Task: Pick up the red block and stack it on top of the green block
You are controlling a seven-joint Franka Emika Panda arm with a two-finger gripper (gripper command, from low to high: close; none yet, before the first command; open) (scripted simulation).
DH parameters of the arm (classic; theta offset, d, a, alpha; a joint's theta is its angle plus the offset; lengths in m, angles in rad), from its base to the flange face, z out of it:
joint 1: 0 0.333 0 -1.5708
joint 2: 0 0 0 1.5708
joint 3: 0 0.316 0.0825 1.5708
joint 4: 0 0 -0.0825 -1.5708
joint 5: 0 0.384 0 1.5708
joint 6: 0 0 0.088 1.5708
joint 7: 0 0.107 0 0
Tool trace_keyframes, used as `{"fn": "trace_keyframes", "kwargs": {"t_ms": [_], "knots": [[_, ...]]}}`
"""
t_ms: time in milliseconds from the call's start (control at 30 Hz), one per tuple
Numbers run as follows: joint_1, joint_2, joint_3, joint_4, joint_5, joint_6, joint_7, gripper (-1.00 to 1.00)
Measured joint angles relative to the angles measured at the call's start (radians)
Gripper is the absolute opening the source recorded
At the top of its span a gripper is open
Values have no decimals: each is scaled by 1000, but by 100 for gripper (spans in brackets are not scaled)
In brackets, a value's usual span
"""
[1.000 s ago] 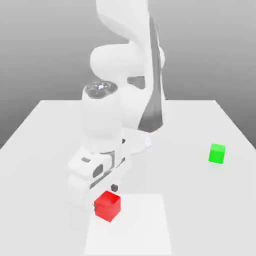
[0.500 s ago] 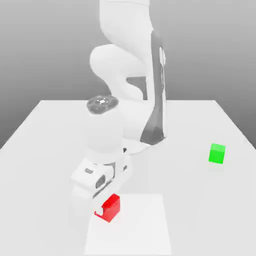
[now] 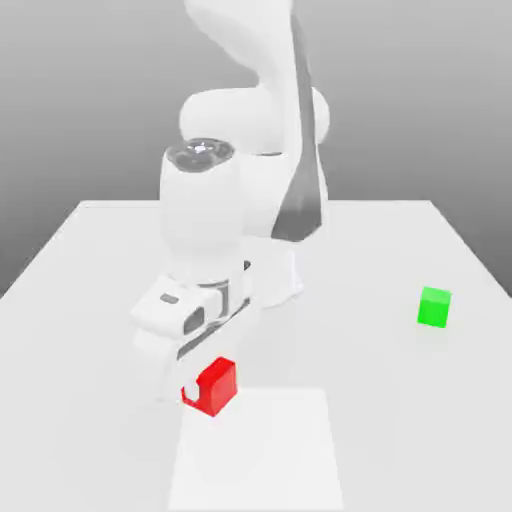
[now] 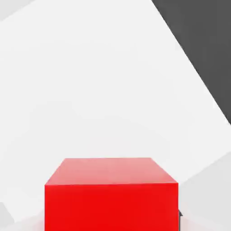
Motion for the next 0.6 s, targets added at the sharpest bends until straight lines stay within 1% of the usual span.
{"fn": "trace_keyframes", "kwargs": {"t_ms": [167, 233, 267, 367, 600], "knots": [[-7, -19, 9, -22, 5, -19, -13, -100], [-19, -24, 47, -29, 27, -25, -91, -100], [-4, -28, 73, -32, 38, -28, -135, -100], [125, -39, 129, -40, 74, -37, -281, -100], [297, -74, 198, -59, 131, -60, -610, -100]]}}
